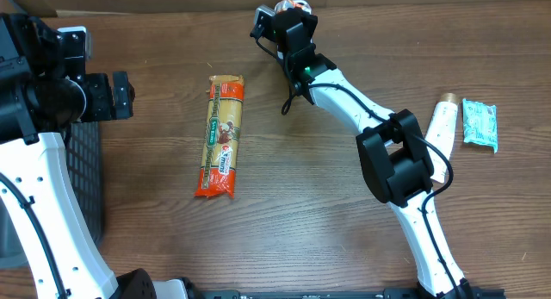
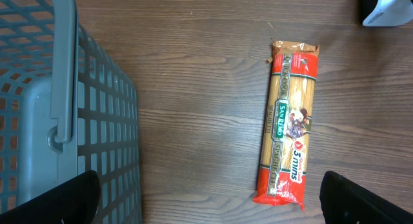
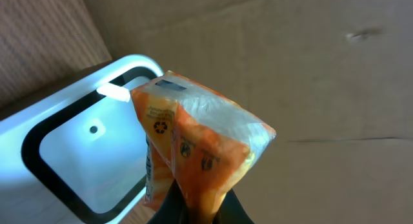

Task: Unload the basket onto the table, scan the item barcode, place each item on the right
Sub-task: 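Hold the Kleenex pack in front of the scanner window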

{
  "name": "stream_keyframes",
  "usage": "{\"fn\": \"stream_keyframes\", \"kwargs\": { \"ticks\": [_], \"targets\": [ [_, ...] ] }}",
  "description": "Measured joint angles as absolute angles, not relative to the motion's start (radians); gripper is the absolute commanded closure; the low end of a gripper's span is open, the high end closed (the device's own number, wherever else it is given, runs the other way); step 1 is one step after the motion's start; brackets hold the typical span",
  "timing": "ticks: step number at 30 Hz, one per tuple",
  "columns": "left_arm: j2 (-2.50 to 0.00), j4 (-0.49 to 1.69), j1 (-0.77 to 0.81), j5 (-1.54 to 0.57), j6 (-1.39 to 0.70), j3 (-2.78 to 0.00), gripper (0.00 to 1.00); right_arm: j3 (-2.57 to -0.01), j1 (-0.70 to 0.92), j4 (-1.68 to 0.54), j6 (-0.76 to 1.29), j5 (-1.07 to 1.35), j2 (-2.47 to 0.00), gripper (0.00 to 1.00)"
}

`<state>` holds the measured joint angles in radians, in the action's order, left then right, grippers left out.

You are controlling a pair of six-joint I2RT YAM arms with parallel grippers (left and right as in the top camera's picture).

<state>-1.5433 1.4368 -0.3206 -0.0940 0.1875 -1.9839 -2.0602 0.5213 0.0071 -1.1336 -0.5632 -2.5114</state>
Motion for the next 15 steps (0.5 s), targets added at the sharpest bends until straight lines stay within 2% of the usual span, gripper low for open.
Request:
{"fn": "stream_keyframes", "kwargs": {
  "ticks": [15],
  "targets": [
    [-1.543, 1.437, -0.321, -0.094, 0.187, -1.984, 0.00, -2.060, 0.494, -0.023, -1.145, -0.520, -2.520, 0.96]
  ]
}}
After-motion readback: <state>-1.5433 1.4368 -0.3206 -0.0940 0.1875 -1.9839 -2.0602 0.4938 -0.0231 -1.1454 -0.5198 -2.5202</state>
